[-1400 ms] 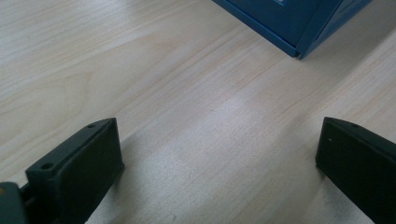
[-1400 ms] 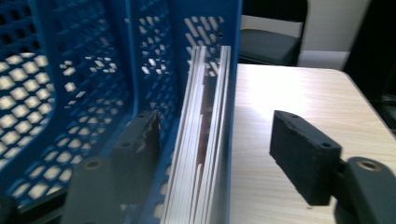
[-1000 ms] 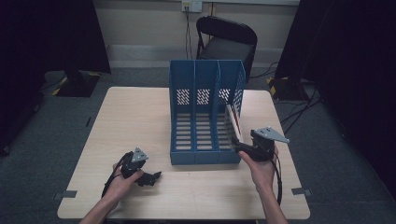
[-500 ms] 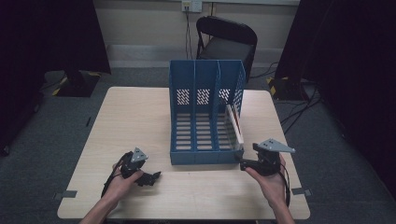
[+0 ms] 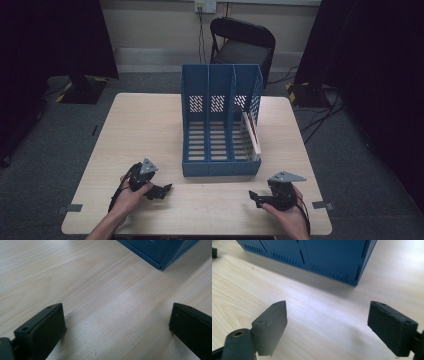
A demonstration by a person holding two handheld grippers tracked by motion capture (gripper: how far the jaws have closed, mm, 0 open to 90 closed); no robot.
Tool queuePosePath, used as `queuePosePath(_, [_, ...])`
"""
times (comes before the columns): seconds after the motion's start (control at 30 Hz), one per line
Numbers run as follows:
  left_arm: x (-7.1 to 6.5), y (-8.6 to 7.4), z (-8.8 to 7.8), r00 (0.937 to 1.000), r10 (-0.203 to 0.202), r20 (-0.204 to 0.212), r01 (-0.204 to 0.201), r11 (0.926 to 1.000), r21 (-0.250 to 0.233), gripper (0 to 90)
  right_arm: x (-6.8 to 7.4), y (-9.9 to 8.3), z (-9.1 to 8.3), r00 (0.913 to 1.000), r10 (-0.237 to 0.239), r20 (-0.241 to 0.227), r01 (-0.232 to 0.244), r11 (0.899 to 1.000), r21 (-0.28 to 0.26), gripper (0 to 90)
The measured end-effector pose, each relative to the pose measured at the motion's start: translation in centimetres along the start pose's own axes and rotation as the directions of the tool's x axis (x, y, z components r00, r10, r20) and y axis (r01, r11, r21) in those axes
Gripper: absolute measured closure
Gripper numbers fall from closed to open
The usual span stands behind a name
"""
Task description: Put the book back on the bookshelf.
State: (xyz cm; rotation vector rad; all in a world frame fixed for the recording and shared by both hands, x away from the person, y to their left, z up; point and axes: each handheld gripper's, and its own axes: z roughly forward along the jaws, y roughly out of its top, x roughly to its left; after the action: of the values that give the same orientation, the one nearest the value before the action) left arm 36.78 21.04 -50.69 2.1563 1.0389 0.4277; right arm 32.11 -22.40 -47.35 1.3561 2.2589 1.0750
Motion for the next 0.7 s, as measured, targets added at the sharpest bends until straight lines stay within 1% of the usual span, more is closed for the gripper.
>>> queuePosePath(0.03, [0.0,0.0,0.0,1.0000,-0.004,-0.001,0.004,1.0000,-0.002,0.0,0.0,-0.2,0.2,0.9999,0.016,0.002,-0.016,1.000,0.007,16.6])
queuePosePath(0.07, [0.0,0.0,0.0,1.0000,-0.003,0.000,0.003,1.0000,0.000,0.0,0.2,-0.2,0.5,0.9999,0.013,-0.002,-0.013,1.000,0.023,16.6])
queuePosePath(0.1, [0.0,0.0,0.0,1.0000,-0.003,0.000,0.003,1.0000,0.000,0.0,0.4,-0.2,0.7,0.9999,-0.011,0.009,0.010,1.000,0.027,16.5])
queuePosePath(0.13, [0.0,0.0,0.0,1.0000,-0.003,0.000,0.003,1.0000,0.000,0.0,0.6,-0.2,0.9,0.9995,-0.022,0.022,0.021,0.999,0.031,16.5])
queuePosePath(0.2, [0.0,0.0,0.0,1.0000,-0.003,0.000,0.003,1.0000,0.000,0.0,0.9,0.0,1.5,0.9995,-0.023,0.022,0.022,0.999,0.034,17.0])
queuePosePath(0.23, [0.0,0.0,0.0,1.0000,-0.003,-0.001,0.003,1.0000,-0.001,0.0,1.1,0.0,1.9,0.9996,-0.021,0.021,0.020,0.999,0.047,17.8])
queuePosePath(0.3, [0.0,0.0,0.0,1.0000,-0.003,-0.001,0.003,1.0000,-0.001,0.0,1.5,0.0,2.6,0.9990,-0.044,0.005,0.043,0.995,0.087,19.5])
queuePosePath(0.33, [0.0,0.0,0.0,1.0000,-0.005,-0.001,0.005,1.0000,-0.002,0.0,1.8,-0.1,3.0,0.9983,-0.057,0.009,0.056,0.993,0.101,18.0])
queuePosePath(0.37, [0.0,0.0,0.0,1.0000,-0.005,-0.001,0.005,1.0000,-0.002,0.0,2.1,-0.2,3.3,0.9966,-0.080,0.020,0.078,0.992,0.101,15.9])
queuePosePath(0.43, [0.0,0.0,0.0,1.0000,-0.004,-0.001,0.004,1.0000,-0.001,0.0,2.8,-0.4,3.7,0.9917,-0.119,0.048,0.114,0.989,0.092,12.8])
queuePosePath(0.5, [0.0,0.0,0.0,1.0000,-0.004,-0.001,0.004,1.0000,-0.001,0.0,3.3,-0.8,4.0,0.9909,-0.128,0.041,0.126,0.991,0.049,12.8])
queuePosePath(0.57, [0.0,0.0,0.0,1.0000,-0.004,-0.001,0.004,1.0000,-0.001,0.0,3.8,-1.1,4.3,0.9914,-0.117,0.058,0.117,0.993,0.002,13.1])
queuePosePath(0.63, [0.0,0.0,0.0,1.0000,-0.004,-0.001,0.004,1.0000,-0.002,0.0,4.2,-1.2,4.3,0.9911,-0.103,0.084,0.104,0.995,-0.003,13.4])
queuePosePath(0.7, [-0.1,0.0,0.0,1.0000,-0.007,-0.002,0.007,1.0000,-0.003,0.0,4.3,-1.2,4.3,0.9913,-0.101,0.085,0.101,0.995,-0.002,13.3])
